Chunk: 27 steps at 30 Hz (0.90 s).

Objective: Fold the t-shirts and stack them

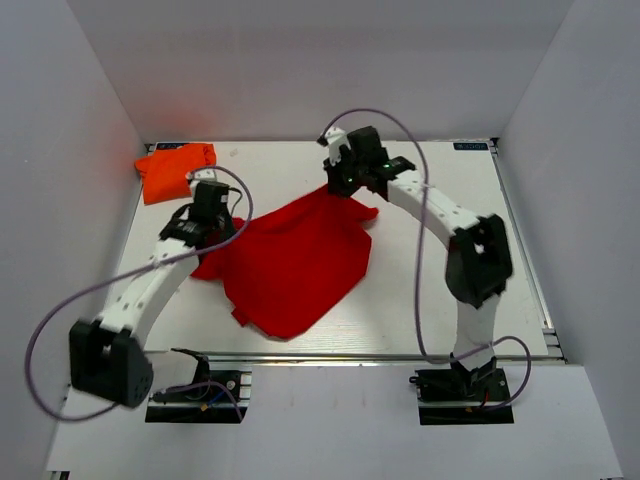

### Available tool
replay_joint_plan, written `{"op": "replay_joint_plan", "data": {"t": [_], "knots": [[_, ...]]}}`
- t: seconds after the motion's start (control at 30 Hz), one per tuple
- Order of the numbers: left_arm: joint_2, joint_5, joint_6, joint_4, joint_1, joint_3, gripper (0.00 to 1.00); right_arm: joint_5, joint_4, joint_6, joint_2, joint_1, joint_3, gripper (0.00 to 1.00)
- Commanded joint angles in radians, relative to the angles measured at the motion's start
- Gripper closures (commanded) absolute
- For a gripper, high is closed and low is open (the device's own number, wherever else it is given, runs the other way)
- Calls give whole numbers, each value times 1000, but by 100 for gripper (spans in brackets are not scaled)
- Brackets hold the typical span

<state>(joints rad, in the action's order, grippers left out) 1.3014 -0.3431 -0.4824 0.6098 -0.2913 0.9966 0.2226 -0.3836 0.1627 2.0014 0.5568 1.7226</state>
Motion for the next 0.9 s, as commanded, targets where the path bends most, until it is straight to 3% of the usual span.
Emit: {"op": "replay_joint_plan", "data": {"t": [0.0,0.13,0.43,0.67,0.87], "knots": [[-256,-43,40,-31,-5,83,100,-46,117,-25,-236,-1,-43,100],[-425,57,102,-87,-5,157,100,-48,109,-32,-447,3,-72,100],[-507,216,175,-48,7,502,100,-46,163,-92,-836,2,-48,100],[-542,401,199,-62,7,743,100,-32,83,-78,-992,-3,87,100],[-513,541,199,-61,7,829,100,-9,57,-69,-1081,-5,161,100]]}}
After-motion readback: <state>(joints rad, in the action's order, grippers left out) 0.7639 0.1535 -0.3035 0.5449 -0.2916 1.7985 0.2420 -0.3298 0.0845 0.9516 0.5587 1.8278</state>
